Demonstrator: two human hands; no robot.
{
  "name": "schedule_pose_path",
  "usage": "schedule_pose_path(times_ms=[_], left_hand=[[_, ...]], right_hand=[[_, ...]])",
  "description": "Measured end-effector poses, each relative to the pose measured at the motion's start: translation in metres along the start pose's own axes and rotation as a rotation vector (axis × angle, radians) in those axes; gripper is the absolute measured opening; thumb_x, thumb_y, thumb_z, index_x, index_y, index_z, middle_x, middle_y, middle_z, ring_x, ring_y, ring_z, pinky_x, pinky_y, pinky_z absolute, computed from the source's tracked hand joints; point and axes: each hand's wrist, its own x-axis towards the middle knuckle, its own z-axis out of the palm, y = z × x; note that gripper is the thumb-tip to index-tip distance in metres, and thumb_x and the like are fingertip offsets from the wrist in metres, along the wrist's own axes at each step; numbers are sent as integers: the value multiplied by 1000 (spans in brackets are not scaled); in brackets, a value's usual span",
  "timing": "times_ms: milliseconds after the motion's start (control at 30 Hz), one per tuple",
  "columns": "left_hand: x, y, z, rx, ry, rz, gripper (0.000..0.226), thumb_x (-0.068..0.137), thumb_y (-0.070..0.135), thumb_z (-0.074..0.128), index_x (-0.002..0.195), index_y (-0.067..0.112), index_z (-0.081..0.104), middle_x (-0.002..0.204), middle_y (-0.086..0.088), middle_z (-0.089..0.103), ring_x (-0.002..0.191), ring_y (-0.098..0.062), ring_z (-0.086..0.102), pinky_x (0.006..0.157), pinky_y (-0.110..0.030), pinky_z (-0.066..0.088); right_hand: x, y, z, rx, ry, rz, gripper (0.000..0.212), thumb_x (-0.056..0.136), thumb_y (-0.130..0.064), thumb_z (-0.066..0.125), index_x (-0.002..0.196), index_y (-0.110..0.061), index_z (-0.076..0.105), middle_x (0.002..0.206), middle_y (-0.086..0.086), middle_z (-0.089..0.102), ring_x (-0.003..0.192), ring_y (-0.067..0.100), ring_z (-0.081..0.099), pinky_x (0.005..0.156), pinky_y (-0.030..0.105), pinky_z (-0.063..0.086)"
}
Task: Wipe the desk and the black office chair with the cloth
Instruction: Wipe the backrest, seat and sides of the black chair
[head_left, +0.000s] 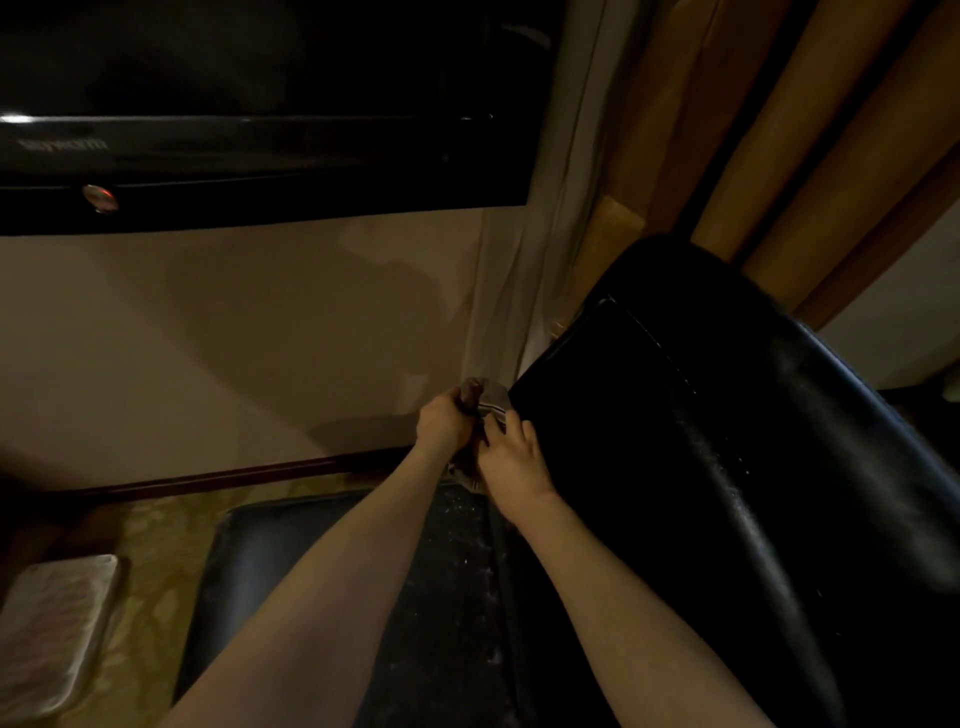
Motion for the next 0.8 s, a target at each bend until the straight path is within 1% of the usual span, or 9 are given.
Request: schedule_pose_path(times_ms=[100, 167, 267, 367, 500, 600, 667, 733, 800], left_hand=[[-13, 2, -11, -85, 79, 24, 35, 95, 19, 48, 128, 10, 53, 126, -16, 58, 117, -33, 53, 91, -32, 42], [-26, 3, -21, -166, 114, 31, 37, 93, 13, 50, 130, 11, 51, 127, -16, 57, 118, -32, 52, 93, -31, 41], [-45, 10, -34, -256, 103, 51, 44, 90, 9, 51, 134, 12, 47, 130, -14, 55, 120, -31, 50, 95, -32, 40], [-73, 26, -39, -292, 68, 107, 43, 90, 11, 52, 133, 12, 48, 129, -13, 55, 118, -31, 51, 97, -34, 43], [-110, 47, -42, -275, 73, 211, 39, 91, 12, 51, 130, 11, 51, 128, -13, 57, 118, -30, 51, 94, -33, 41], [-131, 59, -43, -301, 77, 308, 35, 90, 12, 52, 126, 11, 54, 124, -14, 59, 116, -30, 53, 92, -32, 42], [-141, 66, -42, -321, 60, 364, 30, 90, 13, 51, 119, 13, 58, 118, -12, 62, 111, -29, 55, 88, -30, 43], [-150, 73, -37, -331, 15, 407, 30, 90, 13, 51, 119, 15, 58, 117, -11, 62, 109, -27, 56, 84, -26, 42], [-155, 78, -28, -337, -26, 431, 33, 91, 14, 52, 123, 15, 56, 119, -10, 61, 110, -25, 55, 82, -23, 40]], right_hand=[[-8, 0, -12, 123, -20, 35, 50, 92, -13, 48, 141, -13, 37, 149, 13, 27, 135, 32, 23, 111, 39, 20], [-16, 6, -26, 238, -67, 40, 62, 90, -23, 54, 146, -18, 27, 153, 13, 20, 137, 33, 19, 112, 40, 16], [-36, 21, -46, 334, -155, 43, 85, 84, -47, 60, 150, -26, 12, 158, 13, 2, 144, 31, -1, 116, 44, -2], [-66, 28, -64, 243, -185, 75, 98, 76, -60, 63, 151, -29, 8, 158, 13, -8, 144, 31, -14, 113, 48, -13], [-106, 34, -86, 116, -99, 127, 83, 76, -68, 56, 146, -37, 26, 158, 10, -13, 142, 33, -20, 109, 54, -19], [-133, 34, -97, -13, 71, 240, 61, 85, -59, 49, 141, -39, 37, 158, 14, -8, 143, 36, -16, 107, 58, -19], [-145, 30, -104, -19, 175, 319, 47, 89, -47, 48, 135, -36, 47, 158, 15, -3, 143, 37, -12, 106, 61, -18], [-153, 26, -109, 5, 194, 398, 41, 89, -38, 49, 128, -29, 55, 158, 16, 0, 143, 39, -10, 105, 64, -17], [-157, 27, -107, 56, 167, 490, 43, 87, -33, 52, 128, -19, 51, 156, 19, 8, 143, 40, -3, 106, 66, -12]])
